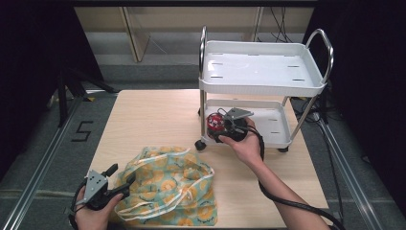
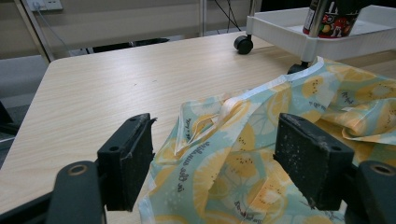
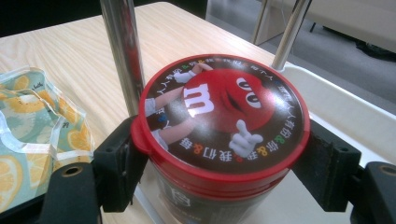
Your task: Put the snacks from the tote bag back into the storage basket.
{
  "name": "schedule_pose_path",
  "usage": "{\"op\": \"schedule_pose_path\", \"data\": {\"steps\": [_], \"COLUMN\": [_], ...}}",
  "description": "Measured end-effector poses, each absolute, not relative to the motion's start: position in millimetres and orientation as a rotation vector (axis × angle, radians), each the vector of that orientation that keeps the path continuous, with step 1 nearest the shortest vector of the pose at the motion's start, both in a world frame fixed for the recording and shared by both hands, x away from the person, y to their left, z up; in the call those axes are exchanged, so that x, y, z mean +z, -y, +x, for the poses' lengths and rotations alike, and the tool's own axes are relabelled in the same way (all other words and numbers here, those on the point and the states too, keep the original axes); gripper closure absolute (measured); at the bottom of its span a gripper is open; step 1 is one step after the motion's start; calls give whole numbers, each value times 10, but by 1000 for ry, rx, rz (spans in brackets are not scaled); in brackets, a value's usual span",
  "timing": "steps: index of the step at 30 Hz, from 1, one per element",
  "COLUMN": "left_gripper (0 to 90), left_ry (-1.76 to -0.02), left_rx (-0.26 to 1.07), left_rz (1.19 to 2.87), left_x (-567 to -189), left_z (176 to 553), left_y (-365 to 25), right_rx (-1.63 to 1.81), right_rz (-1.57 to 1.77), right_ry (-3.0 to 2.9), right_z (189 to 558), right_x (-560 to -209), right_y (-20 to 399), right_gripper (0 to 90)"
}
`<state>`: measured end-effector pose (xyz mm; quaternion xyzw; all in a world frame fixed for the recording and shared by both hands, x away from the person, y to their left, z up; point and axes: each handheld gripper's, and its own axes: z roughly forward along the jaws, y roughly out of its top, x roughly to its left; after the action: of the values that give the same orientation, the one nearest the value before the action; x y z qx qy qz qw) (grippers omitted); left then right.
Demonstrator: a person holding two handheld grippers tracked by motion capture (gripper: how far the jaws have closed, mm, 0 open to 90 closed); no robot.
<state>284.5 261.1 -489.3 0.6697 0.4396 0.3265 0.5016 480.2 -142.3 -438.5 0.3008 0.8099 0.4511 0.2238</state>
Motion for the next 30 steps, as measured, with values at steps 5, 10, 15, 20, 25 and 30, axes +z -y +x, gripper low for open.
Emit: {"op": "schedule_pose_path", "data": {"steps": [5, 10, 15, 20, 25, 30], "left_gripper": [274, 274, 274, 274, 274, 274], "left_ry": [-1059, -1062, -1062, -1061, -1062, -1059], "left_rx": [790, 790, 790, 790, 789, 790], "left_rz": [1616, 1619, 1619, 1619, 1619, 1617], "left_x": [-4895, -4892, -4892, -4892, -4892, -4895], "left_z": [2849, 2844, 2846, 2846, 2846, 2849], "left_y": [-2613, -2614, -2615, -2616, -2613, -2615], "right_rx": [1241, 1253, 1240, 1244, 1241, 1252], "right_rz": [845, 851, 850, 860, 856, 851], "right_ry": [-2247, -2241, -2250, -2256, -2258, -2271], "right_z": [4792, 4789, 4792, 4789, 4791, 4792], "right_x": [-4399, -4411, -4421, -4432, -4442, -4452], "right_y": [1414, 1407, 1408, 1401, 1397, 1392], "right_gripper": [260, 260, 260, 260, 260, 260]}}
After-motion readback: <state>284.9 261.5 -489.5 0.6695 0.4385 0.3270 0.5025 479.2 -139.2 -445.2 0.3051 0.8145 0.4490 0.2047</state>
